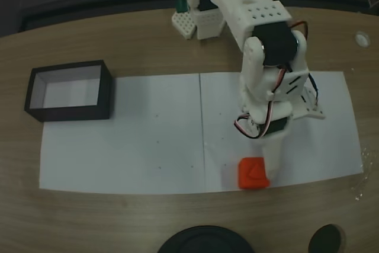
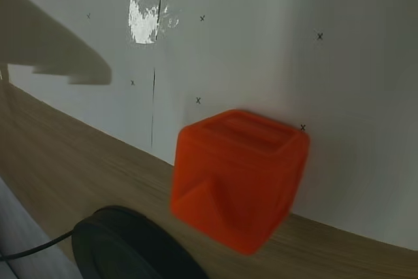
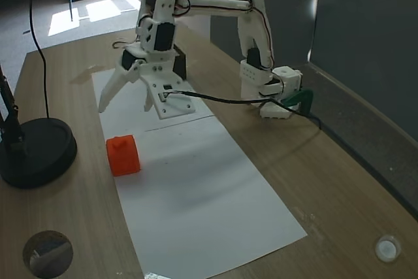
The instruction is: Grab a orange square and put it in the box.
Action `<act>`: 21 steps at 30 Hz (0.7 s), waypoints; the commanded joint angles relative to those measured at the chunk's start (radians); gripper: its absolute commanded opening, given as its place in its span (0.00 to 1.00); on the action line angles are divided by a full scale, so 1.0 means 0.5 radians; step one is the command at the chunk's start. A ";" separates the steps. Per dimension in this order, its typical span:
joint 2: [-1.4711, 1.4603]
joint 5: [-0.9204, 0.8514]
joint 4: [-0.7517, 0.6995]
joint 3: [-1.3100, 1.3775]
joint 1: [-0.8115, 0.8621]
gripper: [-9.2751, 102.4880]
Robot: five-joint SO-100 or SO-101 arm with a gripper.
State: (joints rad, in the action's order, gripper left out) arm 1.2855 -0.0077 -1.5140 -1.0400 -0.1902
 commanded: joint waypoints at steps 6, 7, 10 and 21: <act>-0.224 0.018 0.012 0.242 -0.046 0.43; -0.255 0.021 0.012 0.258 -0.049 0.43; -0.328 0.021 0.012 0.310 -0.055 0.43; -0.549 0.018 0.144 0.374 -0.080 0.43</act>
State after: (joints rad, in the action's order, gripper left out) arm 0.9863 -0.0061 -1.4542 -0.9204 -0.2393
